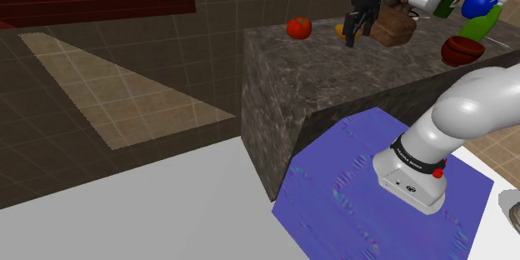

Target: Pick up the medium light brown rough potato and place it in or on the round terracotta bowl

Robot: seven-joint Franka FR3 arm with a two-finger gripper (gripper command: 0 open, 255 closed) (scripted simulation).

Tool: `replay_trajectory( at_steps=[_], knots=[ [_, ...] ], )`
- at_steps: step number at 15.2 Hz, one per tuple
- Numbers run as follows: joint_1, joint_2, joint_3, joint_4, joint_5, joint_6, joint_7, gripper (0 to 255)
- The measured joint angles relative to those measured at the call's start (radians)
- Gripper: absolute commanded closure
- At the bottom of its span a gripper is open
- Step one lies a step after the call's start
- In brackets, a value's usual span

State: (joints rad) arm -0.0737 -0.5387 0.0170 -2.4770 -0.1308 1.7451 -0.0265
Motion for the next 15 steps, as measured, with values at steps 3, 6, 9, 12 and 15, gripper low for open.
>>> replay_trajectory(
  at_steps=[3, 6, 9, 12, 15],
  knots=[
    [-0.032, 0.077, -0.01, 0.008, -0.061, 0.078, 0.011, 0],
    [-0.065, 0.167, -0.022, 0.038, -0.124, 0.148, 0.025, 0],
    [-0.096, 0.26, -0.033, 0.068, -0.19, 0.221, 0.049, 0],
    [-0.128, 0.345, -0.05, 0.119, -0.256, 0.269, 0.067, 0],
    [-0.155, 0.43, -0.065, 0.174, -0.319, 0.313, 0.091, 0]
  ],
)
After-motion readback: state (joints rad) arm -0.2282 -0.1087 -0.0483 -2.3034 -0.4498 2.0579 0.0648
